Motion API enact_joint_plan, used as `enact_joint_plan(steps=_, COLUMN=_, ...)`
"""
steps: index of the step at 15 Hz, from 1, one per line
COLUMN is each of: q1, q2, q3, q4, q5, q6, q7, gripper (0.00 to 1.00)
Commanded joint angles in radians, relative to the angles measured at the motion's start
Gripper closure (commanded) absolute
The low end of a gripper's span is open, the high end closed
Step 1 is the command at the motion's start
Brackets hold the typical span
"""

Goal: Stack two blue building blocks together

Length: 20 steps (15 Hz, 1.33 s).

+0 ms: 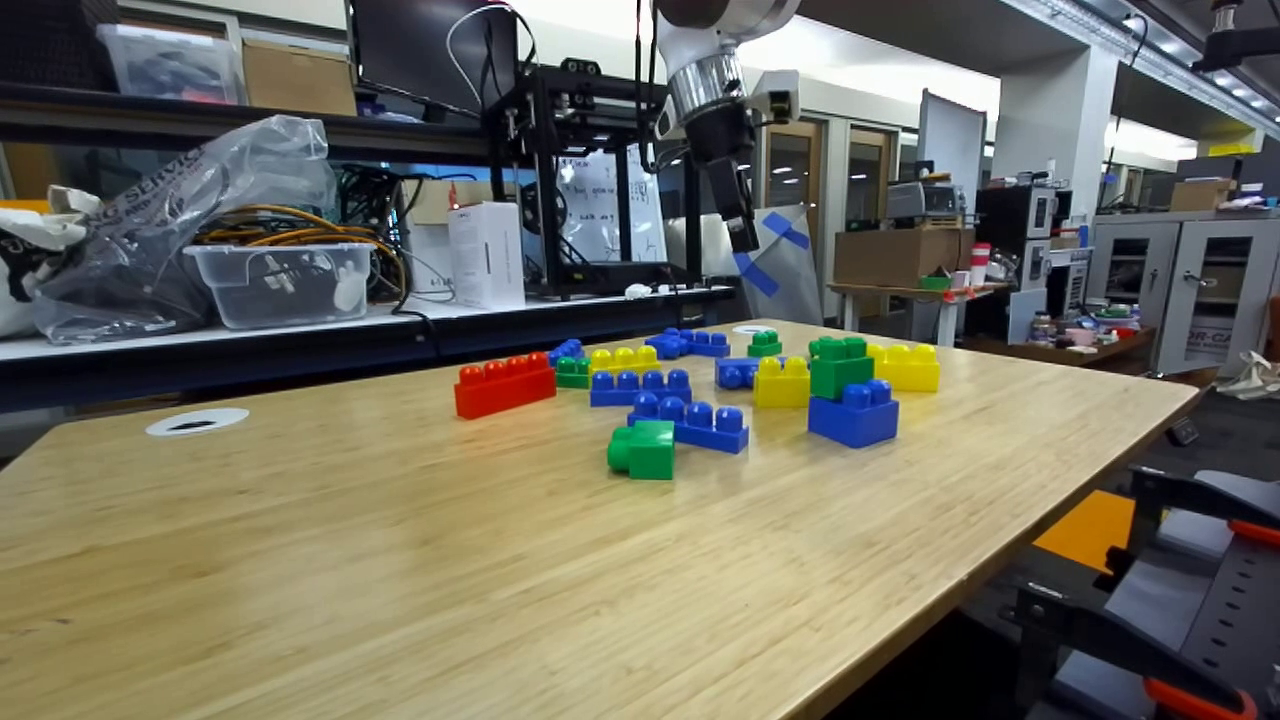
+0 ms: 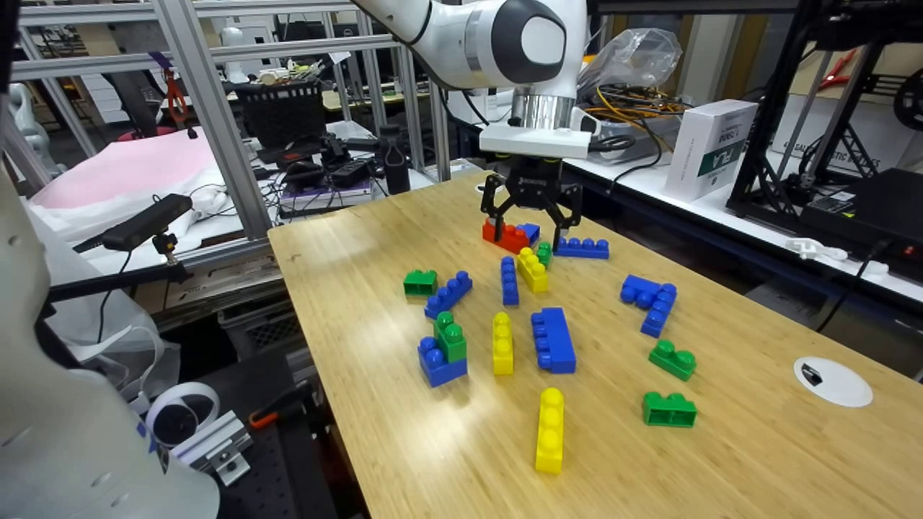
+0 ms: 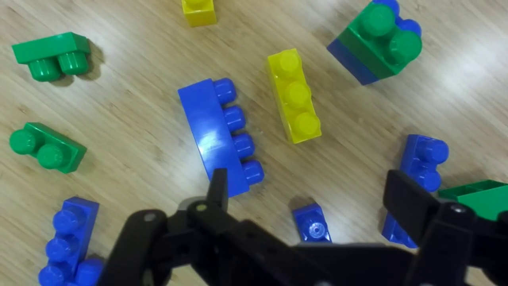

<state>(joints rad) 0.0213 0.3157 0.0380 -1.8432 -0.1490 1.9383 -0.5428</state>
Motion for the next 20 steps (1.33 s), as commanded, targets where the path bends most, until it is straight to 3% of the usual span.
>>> enact_joint_plan(steps=1, q1=-0.012, q2=0.001, q3=0.014, q4=0.002, q5=-0.004, q6=-0.003, q7=0.003, gripper=0.00)
enact_joint_plan(steps=8, q1=-0.021, q2=0.039, q3=0.031, q4=-0.014, q5=-0.003, q6=0.116, q7=-0.119, gripper=0.00)
enact_joint_plan(steps=20, q1=-0.014, q2=0.275, q3=0.106, q4=0.133, q5=0.022, q6=0.198, q7=-0.249, gripper=0.00)
